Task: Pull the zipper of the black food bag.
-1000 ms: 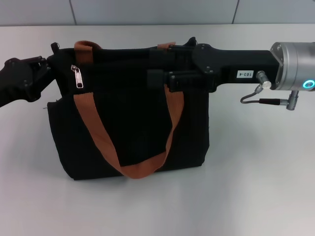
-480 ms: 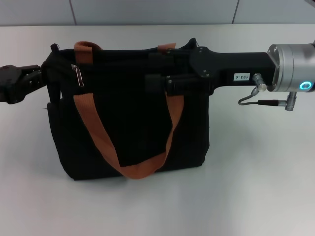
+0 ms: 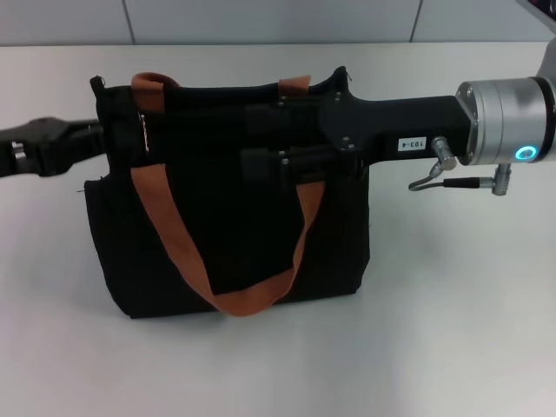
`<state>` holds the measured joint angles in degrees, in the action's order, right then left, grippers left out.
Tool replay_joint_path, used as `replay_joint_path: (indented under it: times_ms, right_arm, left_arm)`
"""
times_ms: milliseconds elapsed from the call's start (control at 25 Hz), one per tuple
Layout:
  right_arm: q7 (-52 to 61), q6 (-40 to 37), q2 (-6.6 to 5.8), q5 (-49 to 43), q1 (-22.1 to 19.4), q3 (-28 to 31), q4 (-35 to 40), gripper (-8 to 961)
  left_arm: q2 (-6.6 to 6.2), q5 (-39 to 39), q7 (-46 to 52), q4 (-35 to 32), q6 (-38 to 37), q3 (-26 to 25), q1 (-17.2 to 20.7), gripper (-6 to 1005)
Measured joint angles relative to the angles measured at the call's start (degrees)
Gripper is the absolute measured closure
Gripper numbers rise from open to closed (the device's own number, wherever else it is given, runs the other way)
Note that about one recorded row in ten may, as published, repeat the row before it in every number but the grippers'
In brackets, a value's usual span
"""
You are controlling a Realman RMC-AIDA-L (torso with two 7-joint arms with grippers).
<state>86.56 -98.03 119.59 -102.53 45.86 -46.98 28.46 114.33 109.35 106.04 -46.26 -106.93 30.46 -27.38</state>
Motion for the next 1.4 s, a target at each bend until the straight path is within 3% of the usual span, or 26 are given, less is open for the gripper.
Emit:
replay_joint_path:
  times_ms: [320, 520, 1280, 1400]
  right_arm:
    - [-0.98, 2.12, 0.08, 0.01, 0.8, -0.8, -0.44, 145]
    - [-1.38, 4.57, 0.13, 4.99, 0.55, -6.9, -0.28, 150]
    - [-1.69, 7.65, 0.14, 7.49, 1.39, -9.7, 0.04, 170]
    - [-1.71, 7.98, 0.16, 7.52, 1.77, -9.73, -0.25, 278]
  left_arm:
    - [0.23, -0.36, 2.8, -1.27, 0.42, -0.24, -3.21, 977]
    - [0.39, -0.43, 4.06, -1.37, 0.64, -0.2, -4.39, 977]
    - [0.64, -1.86, 2.6, -0.91, 0.51, -0.49, -2.12, 977]
    - [0.7, -1.87, 2.33, -0.88, 0.49, -0.5, -2.11, 977]
